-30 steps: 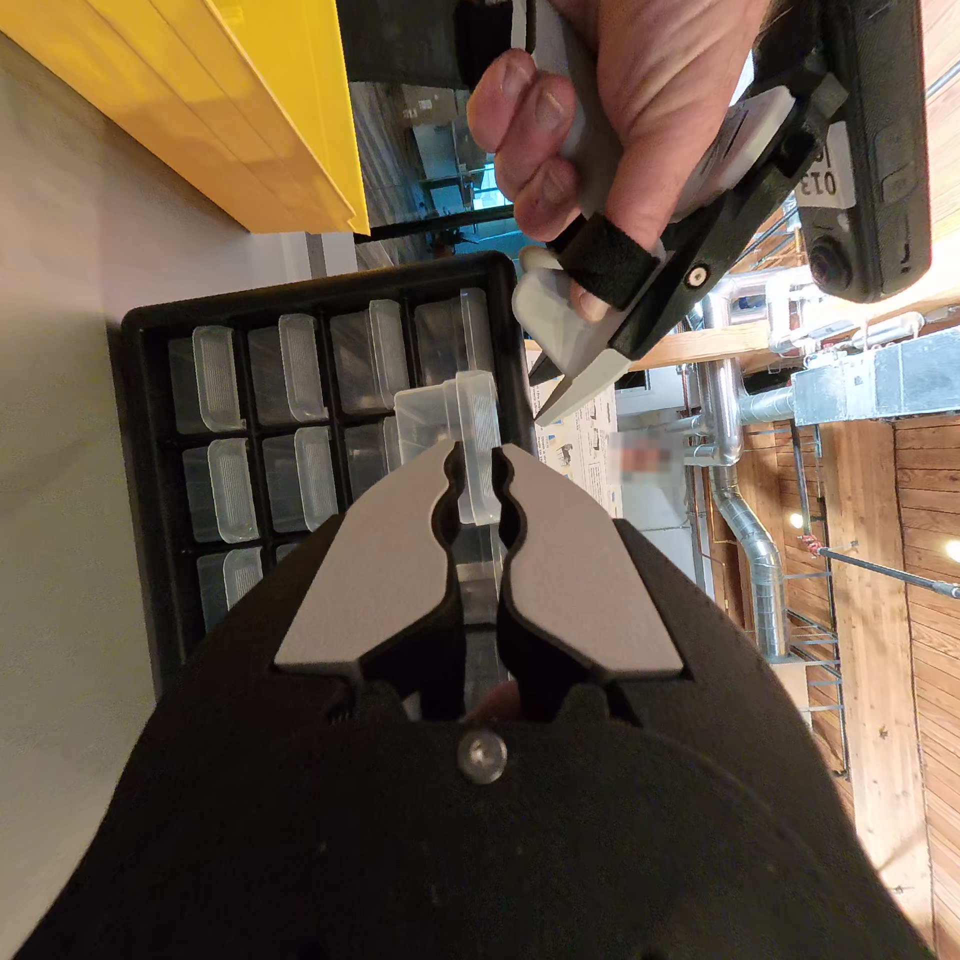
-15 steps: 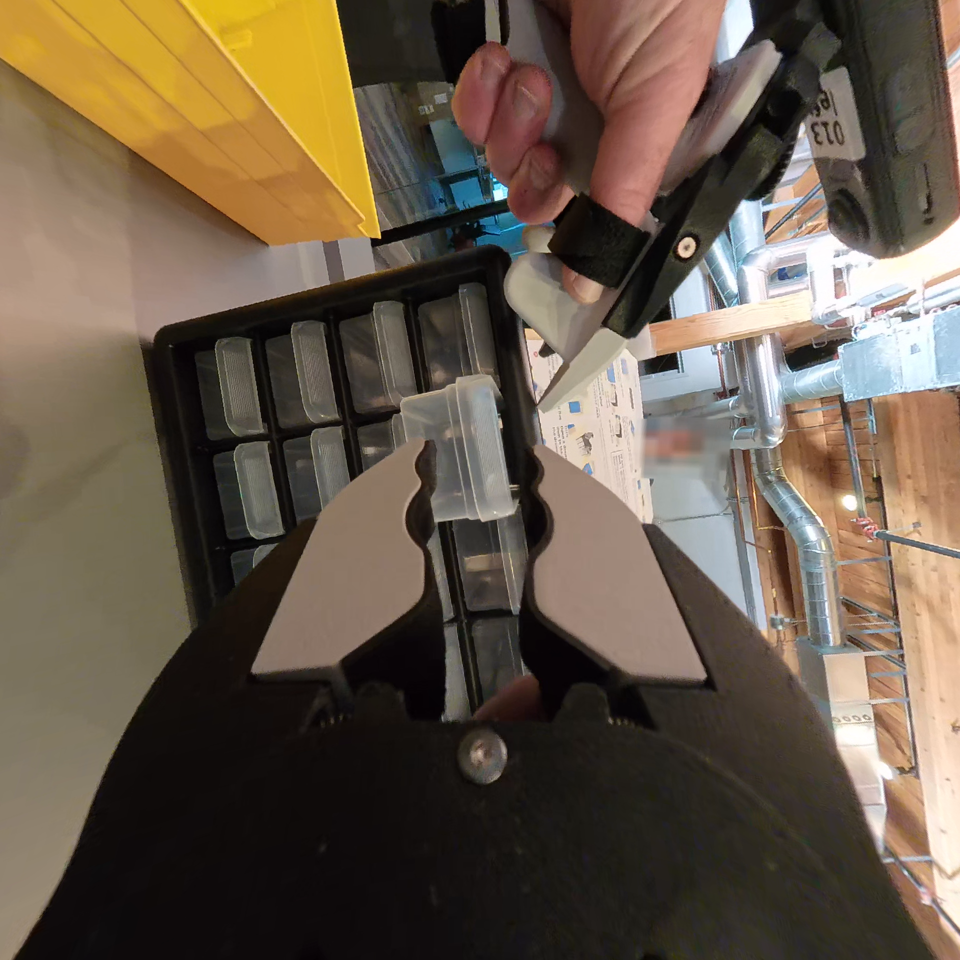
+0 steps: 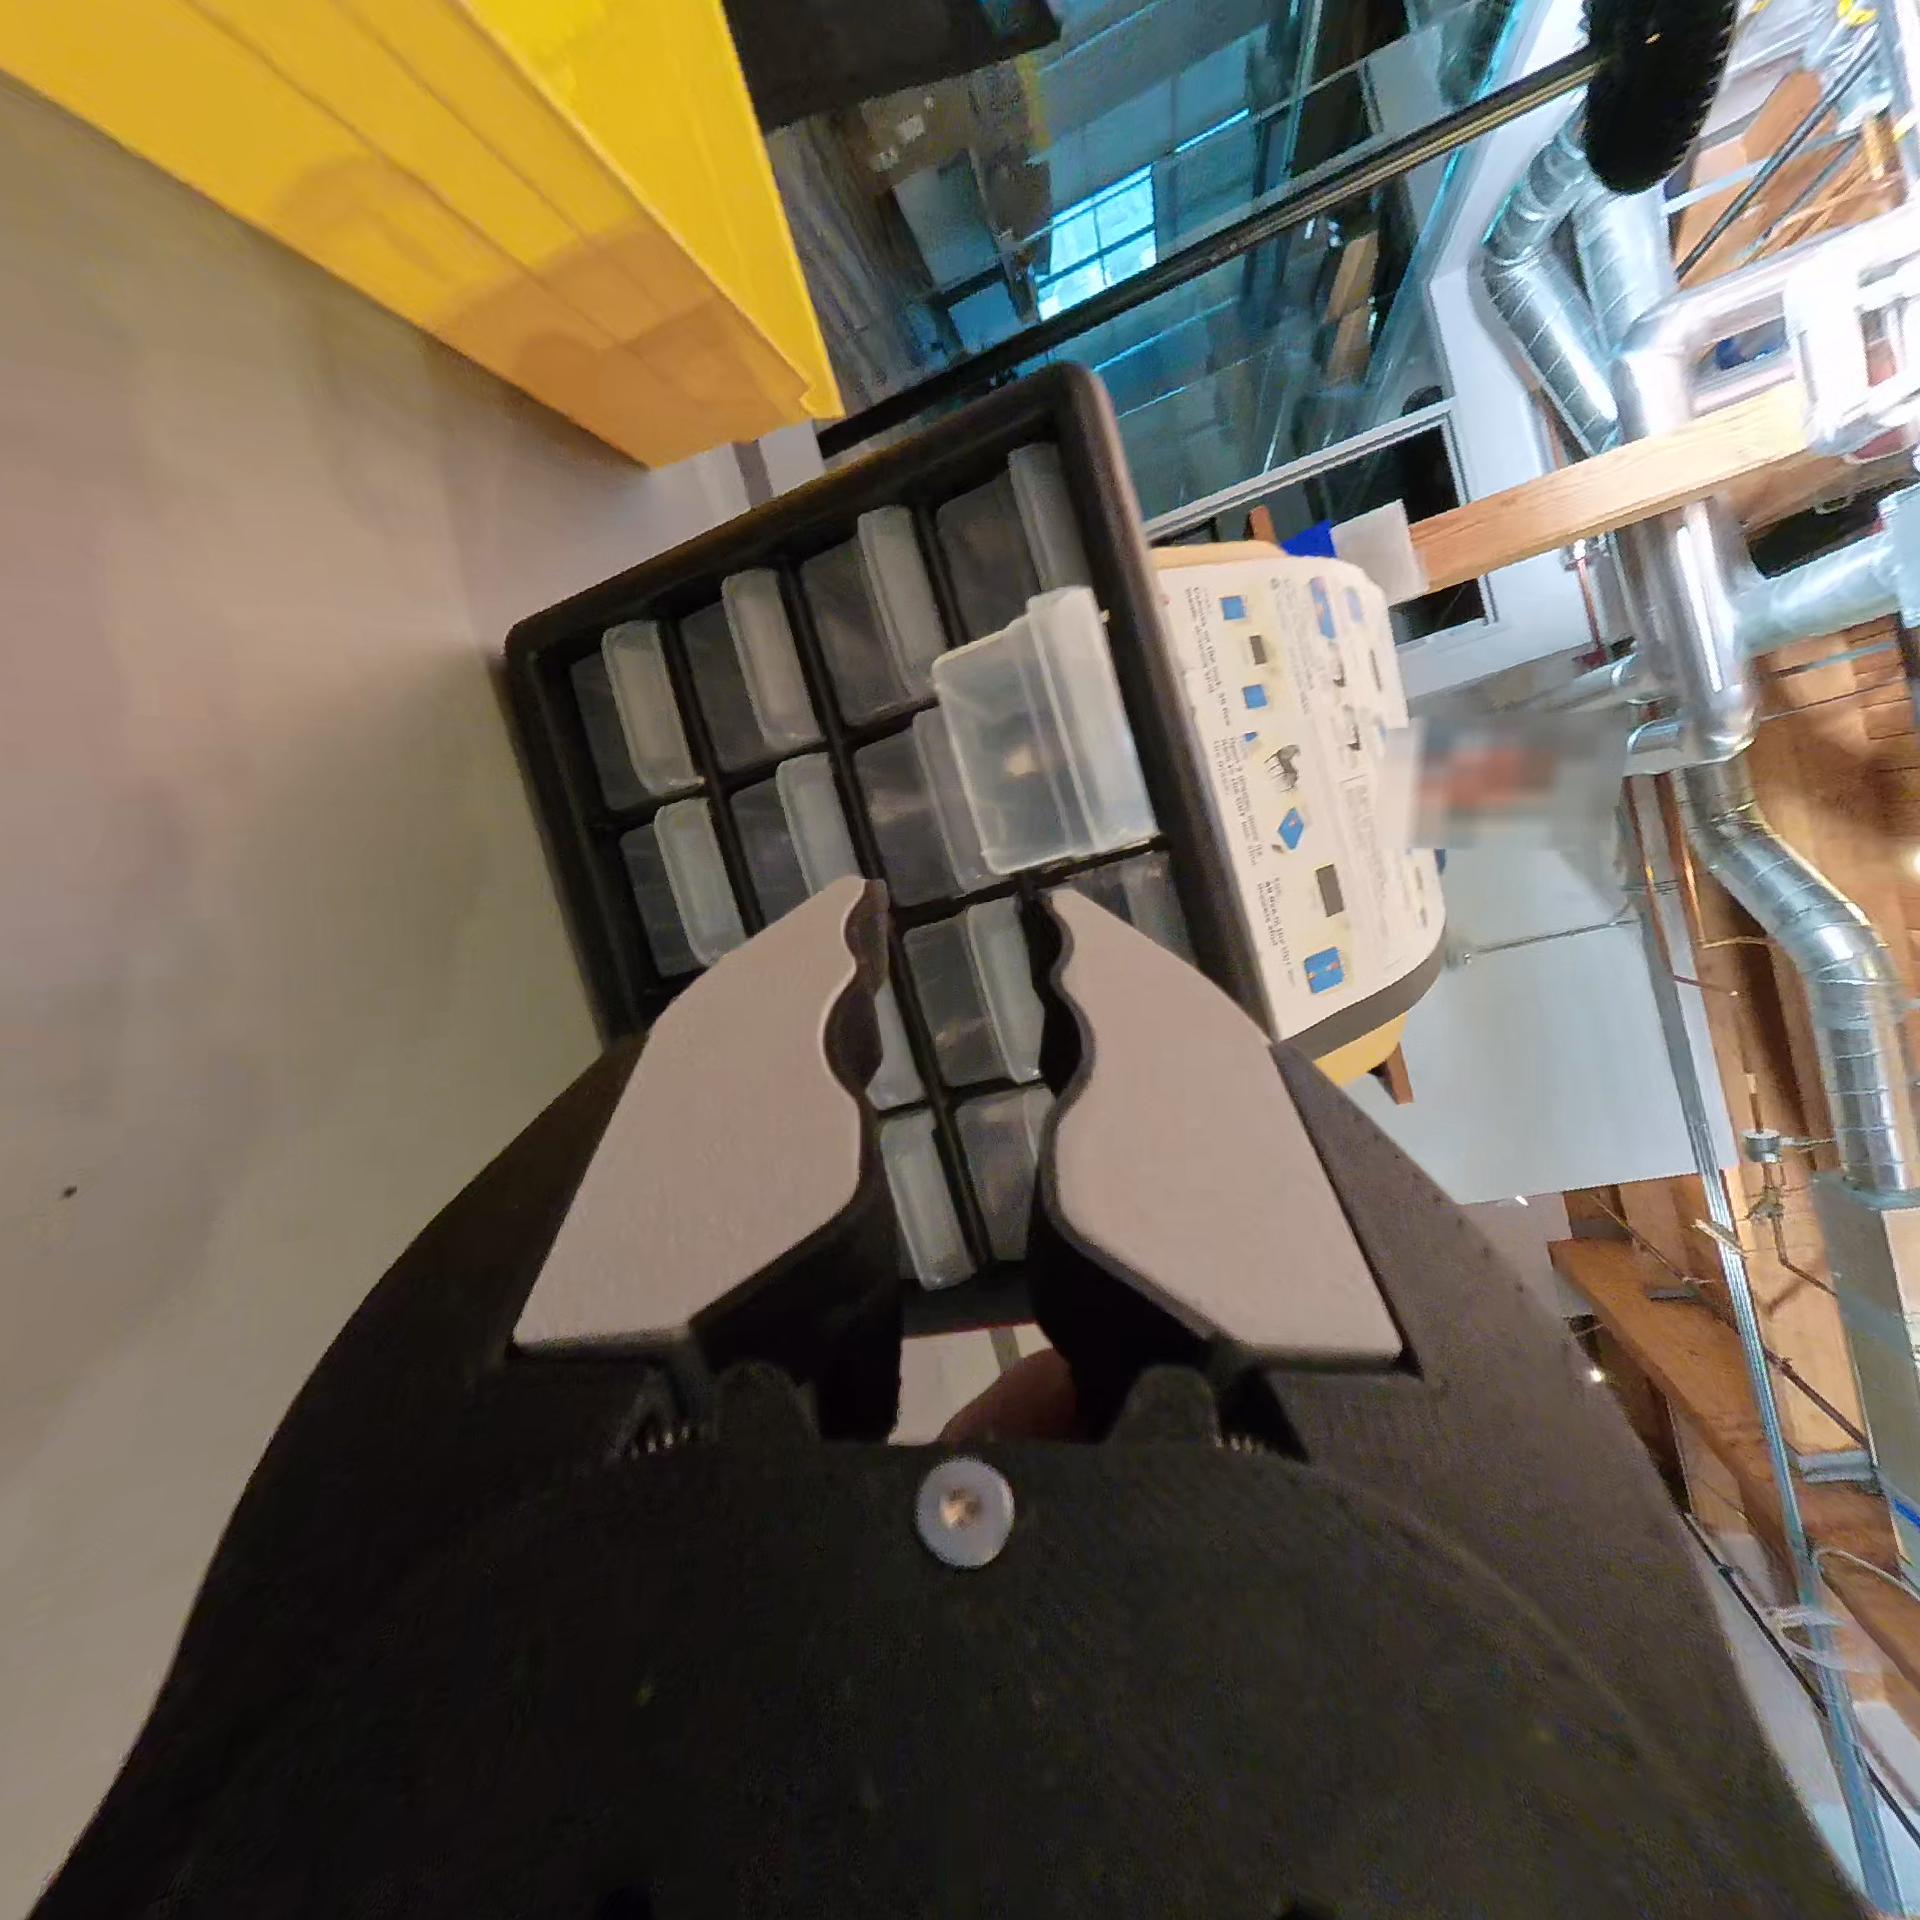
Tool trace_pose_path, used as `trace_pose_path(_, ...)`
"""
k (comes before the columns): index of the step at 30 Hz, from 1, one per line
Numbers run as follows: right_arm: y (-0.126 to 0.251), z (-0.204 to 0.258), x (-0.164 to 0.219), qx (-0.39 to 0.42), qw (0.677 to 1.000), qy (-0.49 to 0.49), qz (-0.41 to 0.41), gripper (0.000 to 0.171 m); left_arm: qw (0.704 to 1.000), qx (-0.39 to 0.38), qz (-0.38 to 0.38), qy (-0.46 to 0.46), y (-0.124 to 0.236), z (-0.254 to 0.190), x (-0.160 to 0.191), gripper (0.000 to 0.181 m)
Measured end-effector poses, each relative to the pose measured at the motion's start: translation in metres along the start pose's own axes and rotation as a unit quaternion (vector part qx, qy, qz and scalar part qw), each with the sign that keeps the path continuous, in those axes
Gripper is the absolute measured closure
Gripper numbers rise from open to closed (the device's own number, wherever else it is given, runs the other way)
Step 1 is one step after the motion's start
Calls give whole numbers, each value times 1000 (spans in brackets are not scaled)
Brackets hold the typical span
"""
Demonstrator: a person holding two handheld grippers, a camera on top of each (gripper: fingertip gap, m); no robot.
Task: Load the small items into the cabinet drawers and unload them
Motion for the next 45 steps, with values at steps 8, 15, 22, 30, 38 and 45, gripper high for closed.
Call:
trace_pose_path(8,10,15,5,-47,998,-36,9,148,977,-20,210,-32,-37,38,115,129)
trace_pose_path(15,20,25,4,-74,996,-55,18,148,943,15,328,-64,-64,44,151,130)
trace_pose_path(22,19,30,9,-80,995,-60,27,148,926,6,372,-58,-76,49,161,157)
trace_pose_path(30,19,31,12,-86,993,-71,31,149,937,0,347,-46,-69,54,156,160)
trace_pose_path(38,20,30,13,-93,992,-83,35,150,973,-14,227,-42,-23,42,99,160)
trace_pose_path(45,20,34,12,-103,989,-97,33,150,988,46,97,-114,15,-27,1,160)
Point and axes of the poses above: each gripper's, where its closed fingertips meet, y back along the fingers, x out of its underside, z = x × y across the jaws, the point moved 7 cm from there along y, back along the fingers, and after that the axes turned 15 degrees about y, right-handed, at the moved point
